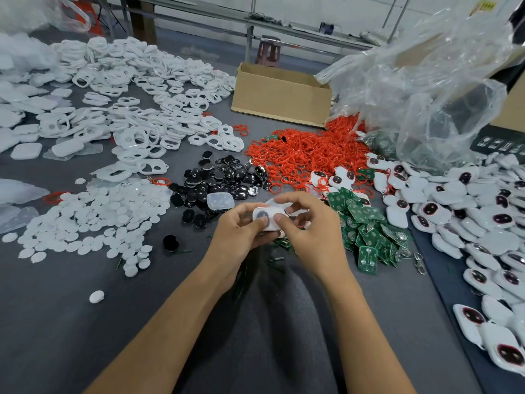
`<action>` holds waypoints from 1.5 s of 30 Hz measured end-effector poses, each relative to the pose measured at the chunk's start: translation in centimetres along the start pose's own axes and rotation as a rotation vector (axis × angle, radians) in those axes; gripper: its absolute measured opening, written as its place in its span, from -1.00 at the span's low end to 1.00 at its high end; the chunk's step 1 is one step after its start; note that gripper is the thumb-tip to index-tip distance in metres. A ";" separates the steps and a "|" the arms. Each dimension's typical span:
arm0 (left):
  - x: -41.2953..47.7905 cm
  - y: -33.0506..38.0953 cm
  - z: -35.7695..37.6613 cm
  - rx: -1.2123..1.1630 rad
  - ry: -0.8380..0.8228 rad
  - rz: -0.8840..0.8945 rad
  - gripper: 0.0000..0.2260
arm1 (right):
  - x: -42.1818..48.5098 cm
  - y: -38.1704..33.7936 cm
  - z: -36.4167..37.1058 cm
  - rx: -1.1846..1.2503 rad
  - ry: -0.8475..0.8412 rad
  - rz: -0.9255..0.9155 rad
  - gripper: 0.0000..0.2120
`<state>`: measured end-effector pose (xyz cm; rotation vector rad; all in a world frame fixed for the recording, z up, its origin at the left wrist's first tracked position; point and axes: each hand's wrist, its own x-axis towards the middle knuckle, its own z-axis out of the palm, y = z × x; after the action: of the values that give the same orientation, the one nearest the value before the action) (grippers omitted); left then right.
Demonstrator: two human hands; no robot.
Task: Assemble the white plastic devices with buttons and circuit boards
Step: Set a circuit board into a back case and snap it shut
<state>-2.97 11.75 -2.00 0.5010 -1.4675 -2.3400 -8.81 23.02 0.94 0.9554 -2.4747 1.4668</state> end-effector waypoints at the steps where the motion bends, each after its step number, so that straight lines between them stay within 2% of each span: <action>1: 0.0 0.0 0.0 -0.004 0.001 -0.002 -0.86 | 0.0 0.0 -0.1 0.021 0.000 0.026 -0.76; 6: -0.1 0.0 0.1 0.032 -0.013 0.005 -0.85 | 0.1 0.4 0.0 0.075 -0.087 0.173 -0.77; 16: -0.2 -0.1 0.2 0.089 0.003 0.018 -0.86 | 0.0 0.4 0.3 0.106 -0.048 0.199 -0.84; 21: -0.3 -0.1 0.5 0.112 0.047 0.010 -0.86 | 0.0 0.3 0.2 0.092 0.097 0.151 -0.88; 27: -0.7 -0.1 0.7 0.168 0.089 0.040 -0.88 | 0.2 0.8 0.0 0.052 0.215 0.102 -0.76; 32: -0.6 0.0 0.6 0.189 0.129 0.045 -0.86 | -0.3 2.2 -1.5 -0.117 0.183 0.116 -0.71; 36: -0.7 -0.1 0.5 0.188 0.127 0.045 -0.86 | -0.1 4.1 -5.1 -0.464 0.298 0.206 -0.73; 39: -0.8 -0.1 0.6 0.206 0.114 0.045 -0.87 | 0.8 5.0 -7.4 -0.646 0.317 0.336 -0.61; 42: -0.8 -0.1 0.7 0.218 0.097 0.049 -0.87 | 1.2 5.6 -7.9 -0.641 0.254 0.405 -0.53; 45: -0.8 -0.2 0.7 0.225 0.090 0.056 -0.87 | 1.1 6.0 -7.8 -0.593 0.278 0.409 -0.61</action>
<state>-2.64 12.78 -1.82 0.6067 -1.6881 -2.0925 -14.80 30.92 0.97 0.1365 -2.7205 0.7595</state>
